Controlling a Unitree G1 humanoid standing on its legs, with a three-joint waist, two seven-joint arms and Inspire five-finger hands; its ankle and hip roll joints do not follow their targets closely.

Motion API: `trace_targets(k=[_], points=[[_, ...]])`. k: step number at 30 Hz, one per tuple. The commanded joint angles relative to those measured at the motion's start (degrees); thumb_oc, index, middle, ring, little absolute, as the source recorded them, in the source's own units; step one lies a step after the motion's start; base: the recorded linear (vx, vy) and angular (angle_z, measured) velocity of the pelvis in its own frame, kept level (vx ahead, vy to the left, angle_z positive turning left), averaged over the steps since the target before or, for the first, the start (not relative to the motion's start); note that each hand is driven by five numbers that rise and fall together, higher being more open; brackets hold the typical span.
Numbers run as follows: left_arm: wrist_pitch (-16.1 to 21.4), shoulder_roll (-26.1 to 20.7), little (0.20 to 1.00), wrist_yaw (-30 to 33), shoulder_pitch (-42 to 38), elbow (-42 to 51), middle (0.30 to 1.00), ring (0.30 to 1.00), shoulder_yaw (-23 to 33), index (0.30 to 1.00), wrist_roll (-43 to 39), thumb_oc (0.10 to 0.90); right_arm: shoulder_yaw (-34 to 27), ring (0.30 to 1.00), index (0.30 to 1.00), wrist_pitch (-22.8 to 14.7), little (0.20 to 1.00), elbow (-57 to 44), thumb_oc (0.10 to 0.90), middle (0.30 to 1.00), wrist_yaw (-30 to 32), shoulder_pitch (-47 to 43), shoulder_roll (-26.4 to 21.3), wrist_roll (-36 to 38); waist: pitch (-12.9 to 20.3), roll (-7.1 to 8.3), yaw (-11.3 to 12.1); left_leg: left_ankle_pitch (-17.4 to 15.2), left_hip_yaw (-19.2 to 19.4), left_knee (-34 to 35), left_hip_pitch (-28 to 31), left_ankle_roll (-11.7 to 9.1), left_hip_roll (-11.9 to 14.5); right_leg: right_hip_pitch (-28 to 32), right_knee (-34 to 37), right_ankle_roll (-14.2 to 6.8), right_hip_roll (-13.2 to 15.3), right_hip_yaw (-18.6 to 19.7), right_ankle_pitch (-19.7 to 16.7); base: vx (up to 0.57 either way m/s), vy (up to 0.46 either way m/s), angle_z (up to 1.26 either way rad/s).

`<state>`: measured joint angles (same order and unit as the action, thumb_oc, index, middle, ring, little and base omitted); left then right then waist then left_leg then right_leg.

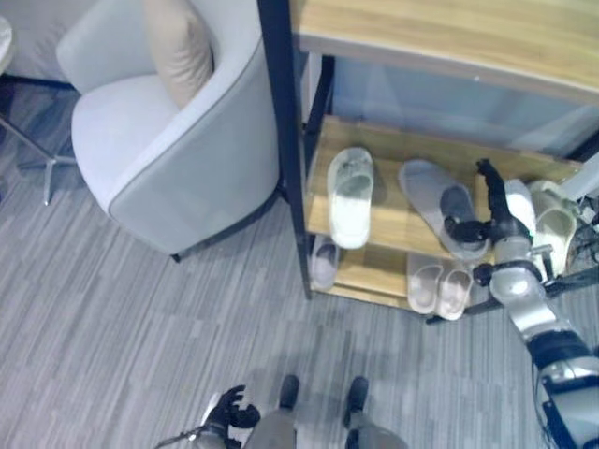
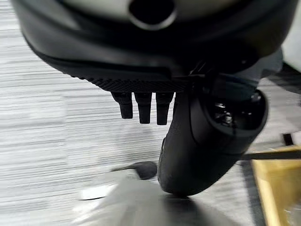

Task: Arrange the slippers neatly on the shoe rack.

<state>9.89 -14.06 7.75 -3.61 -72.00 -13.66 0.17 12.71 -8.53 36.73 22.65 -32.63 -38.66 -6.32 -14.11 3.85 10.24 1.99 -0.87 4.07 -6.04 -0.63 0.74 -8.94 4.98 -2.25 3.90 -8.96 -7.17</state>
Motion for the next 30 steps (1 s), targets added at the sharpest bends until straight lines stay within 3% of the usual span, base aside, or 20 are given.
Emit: trace_targets(k=[1,6,7,8,14,24,30], points=[[0.43,1.8,0.9,0.57,-0.07,-3.13,0.9,0.9,-5.37,0.9,-1.39,0.8,-3.7,0.9,0.9,-4.97,0.9,2.47,0.8,0.9,4.35,-8.18,-2.95,8.64,-0.11,-0.1,2.06,0.52,-4.7,0.8,-3.28,-1.72,1.44,4.85,0.02,-4.39,1.0,-0.69,7.69,0.0,0.004,0.05],[0.53,1.66,0.9,0.86,0.18,-2.9,0.9,0.9,-5.49,0.9,-1.9,0.8,-3.4,0.9,0.9,-6.05,0.9,3.14,0.8,0.9,2.76,-8.13,-2.33,12.13,-0.29,-0.08,2.36,0.52,-4.81,0.72,-3.52,-1.78,1.46,4.56,0.02,-4.45,1.11,-0.83,7.53,0.0,0.008,0.05],[0.56,1.63,0.9,0.94,0.15,-2.95,0.9,0.9,-5.61,0.9,-1.9,0.8,-3.3,0.761,0.761,-6.37,0.761,3.23,0.707,0.761,2.35,-8.21,-2.22,13.05,-0.34,-0.03,2.38,0.54,-4.78,0.7,-3.52,-1.81,1.4,4.52,0.02,-4.48,1.12,-0.85,7.5,-0.01,0.012,0.07],[0.57,1.66,0.9,0.93,0.18,-2.98,0.9,0.9,-5.76,0.9,-1.73,0.8,-2.86,0.3,0.3,-6.51,0.3,3.71,0.4,0.3,1.52,-8.14,-1.97,13.92,-0.36,0.01,2.44,0.56,-4.78,0.68,-3.55,-1.81,1.41,4.5,0.02,-4.52,1.2,-0.98,7.47,-0.01,0.01,0.05],[0.32,1.58,0.9,0.4,0.2,-3.18,0.9,0.9,-5.55,0.9,-2.09,0.8,-1.57,0.3,0.3,-6.92,0.3,3.45,0.4,0.3,-2.24,-6.15,0.68,18.75,-0.39,0.39,2.18,0.24,-4.7,0.71,-3.09,-1.73,1.37,4.9,0.02,-4.55,1.35,-1.02,7.5,0.0,0.002,0.01],[0.16,2.05,0.9,-0.31,-1.92,-4.31,0.9,0.9,-4.53,0.9,-3.07,0.8,-2.07,0.3,0.3,-6.58,0.3,-0.4,0.4,0.3,-3.39,-1.38,4.2,18.79,-0.67,1.04,0.85,-0.07,-4.32,0.81,-2.79,-1.51,1.39,4.48,0.02,-4.74,1.62,-0.79,7.07,0.0,0.002,0.0],[-0.17,2.52,0.9,-0.26,-0.5,-4.65,0.9,0.9,-3.55,0.9,-4.33,0.8,-6.55,0.3,0.3,-7.1,0.3,-3.59,0.4,0.3,-1.82,4.27,6.25,19.4,0.69,1.43,0.07,-0.93,-3.65,0.93,-1.68,-1.03,1.22,5.01,0.02,-4.67,1.66,-0.09,7.28,0.0,0.003,-0.01]])
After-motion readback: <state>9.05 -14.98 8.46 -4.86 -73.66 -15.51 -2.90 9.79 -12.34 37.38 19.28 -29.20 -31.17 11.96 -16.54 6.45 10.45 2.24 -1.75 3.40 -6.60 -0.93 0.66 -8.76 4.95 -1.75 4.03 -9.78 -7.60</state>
